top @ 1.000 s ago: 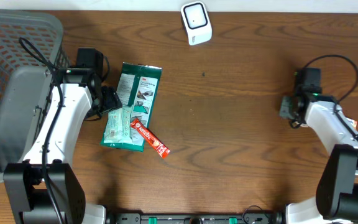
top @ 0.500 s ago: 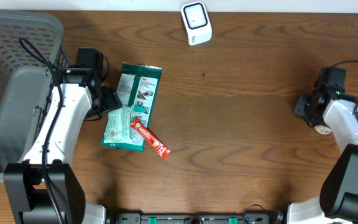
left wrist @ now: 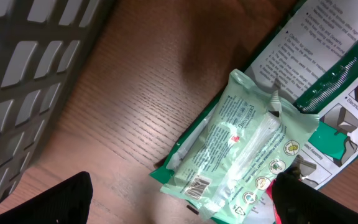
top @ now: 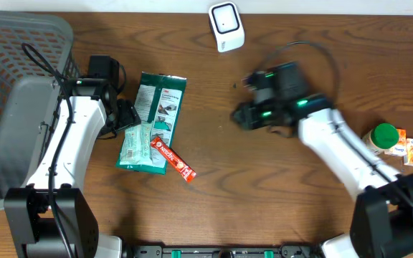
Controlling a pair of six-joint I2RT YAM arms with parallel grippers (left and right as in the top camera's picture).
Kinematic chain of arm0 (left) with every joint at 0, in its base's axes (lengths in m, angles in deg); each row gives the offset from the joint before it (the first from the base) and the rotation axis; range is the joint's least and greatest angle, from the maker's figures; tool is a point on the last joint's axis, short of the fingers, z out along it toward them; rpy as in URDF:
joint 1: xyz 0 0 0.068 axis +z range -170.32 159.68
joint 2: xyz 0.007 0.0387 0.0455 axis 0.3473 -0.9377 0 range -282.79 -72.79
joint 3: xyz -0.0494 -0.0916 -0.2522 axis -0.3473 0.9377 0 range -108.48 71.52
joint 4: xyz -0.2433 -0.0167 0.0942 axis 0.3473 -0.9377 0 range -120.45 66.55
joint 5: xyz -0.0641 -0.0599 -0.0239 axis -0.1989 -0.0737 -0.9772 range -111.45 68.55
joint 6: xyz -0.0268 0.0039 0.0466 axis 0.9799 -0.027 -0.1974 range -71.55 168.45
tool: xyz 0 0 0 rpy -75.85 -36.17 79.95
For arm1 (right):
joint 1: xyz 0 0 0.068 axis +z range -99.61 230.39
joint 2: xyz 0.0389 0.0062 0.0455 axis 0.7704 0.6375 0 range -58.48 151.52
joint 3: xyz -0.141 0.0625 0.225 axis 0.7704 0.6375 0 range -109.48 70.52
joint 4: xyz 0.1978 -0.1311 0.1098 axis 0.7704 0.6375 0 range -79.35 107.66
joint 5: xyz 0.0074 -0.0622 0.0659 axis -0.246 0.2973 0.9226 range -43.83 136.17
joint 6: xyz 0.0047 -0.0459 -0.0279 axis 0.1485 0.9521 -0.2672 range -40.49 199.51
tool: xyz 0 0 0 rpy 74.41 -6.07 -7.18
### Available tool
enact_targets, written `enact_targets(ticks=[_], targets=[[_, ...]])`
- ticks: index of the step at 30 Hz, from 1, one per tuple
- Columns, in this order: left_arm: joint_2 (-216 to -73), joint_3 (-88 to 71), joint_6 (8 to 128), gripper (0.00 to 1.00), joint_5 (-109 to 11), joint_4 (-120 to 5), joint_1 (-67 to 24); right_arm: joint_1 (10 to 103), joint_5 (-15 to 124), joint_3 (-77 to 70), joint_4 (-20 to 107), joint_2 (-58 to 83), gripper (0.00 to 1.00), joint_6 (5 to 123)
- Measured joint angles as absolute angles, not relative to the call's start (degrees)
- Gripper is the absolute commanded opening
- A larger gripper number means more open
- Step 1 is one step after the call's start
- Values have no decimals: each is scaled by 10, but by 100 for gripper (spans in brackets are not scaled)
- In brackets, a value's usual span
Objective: Scan the item barcode
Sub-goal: 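Reach the right gripper toward the red Nescafe sachet by the glove pack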
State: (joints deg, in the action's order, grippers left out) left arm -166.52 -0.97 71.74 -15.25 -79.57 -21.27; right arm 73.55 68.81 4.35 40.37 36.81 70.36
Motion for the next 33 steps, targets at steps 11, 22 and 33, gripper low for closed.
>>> enact_targets(ticks=[11, 22, 33], targets=[[-1665, -10, 717, 93, -153, -796, -213, 1008, 495, 43, 315, 404, 49, 710], [-1665, -10, 717, 93, -153, -796, -213, 1091, 369, 43, 269, 542, 33, 712], [-1665, -10, 717, 93, -153, -796, -213, 1093, 355, 43, 254, 543, 15, 713]])
